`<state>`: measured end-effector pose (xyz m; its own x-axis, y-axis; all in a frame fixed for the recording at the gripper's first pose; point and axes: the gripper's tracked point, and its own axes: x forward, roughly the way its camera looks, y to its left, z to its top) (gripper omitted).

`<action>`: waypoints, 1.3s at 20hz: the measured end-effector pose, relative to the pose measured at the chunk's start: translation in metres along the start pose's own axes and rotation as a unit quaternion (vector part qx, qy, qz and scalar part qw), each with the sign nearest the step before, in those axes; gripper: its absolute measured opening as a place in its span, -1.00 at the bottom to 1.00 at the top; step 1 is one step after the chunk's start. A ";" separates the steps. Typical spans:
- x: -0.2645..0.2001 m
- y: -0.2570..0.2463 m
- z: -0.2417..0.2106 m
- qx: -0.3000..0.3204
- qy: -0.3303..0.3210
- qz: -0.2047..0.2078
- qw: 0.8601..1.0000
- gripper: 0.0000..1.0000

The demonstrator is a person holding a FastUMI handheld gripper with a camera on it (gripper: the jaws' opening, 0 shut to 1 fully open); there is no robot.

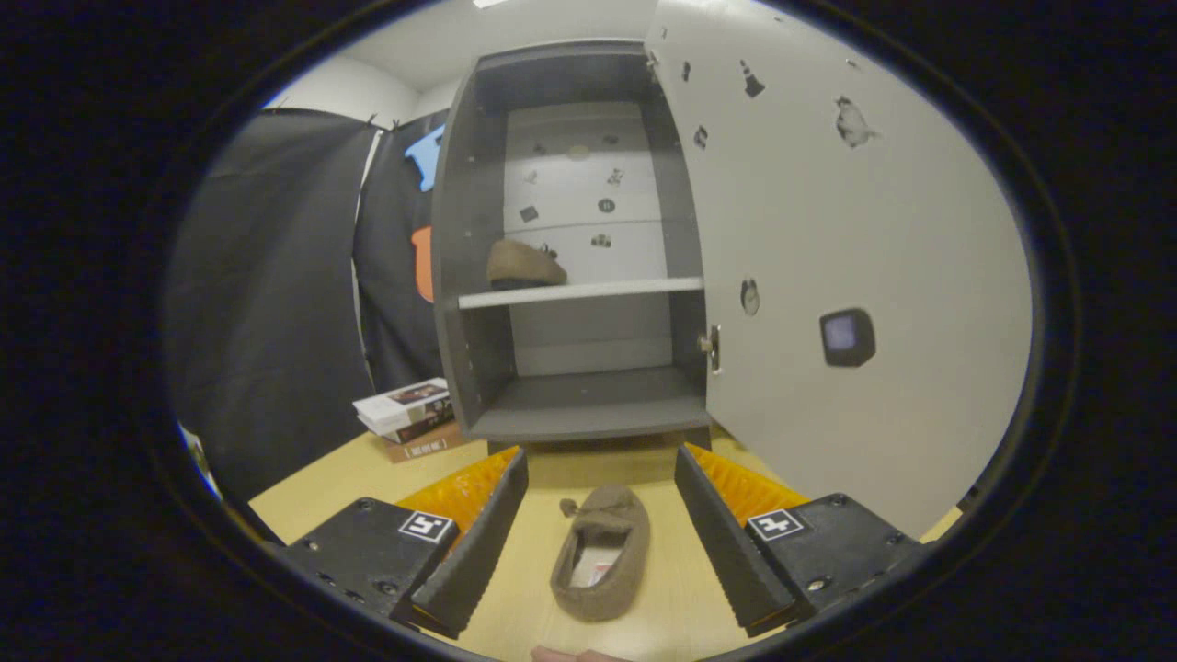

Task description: Open the shoe cabinet door, grab the shoes and put them into the shoe cabinet, then close the shoe cabinet door.

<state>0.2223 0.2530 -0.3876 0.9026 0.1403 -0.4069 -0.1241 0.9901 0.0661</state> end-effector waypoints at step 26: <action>0.081 0.028 -0.114 0.060 0.133 0.122 0.982 -0.66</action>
<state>0.2449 0.2928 -0.5221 0.7112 0.3861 -0.5874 -0.2589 0.9208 0.2918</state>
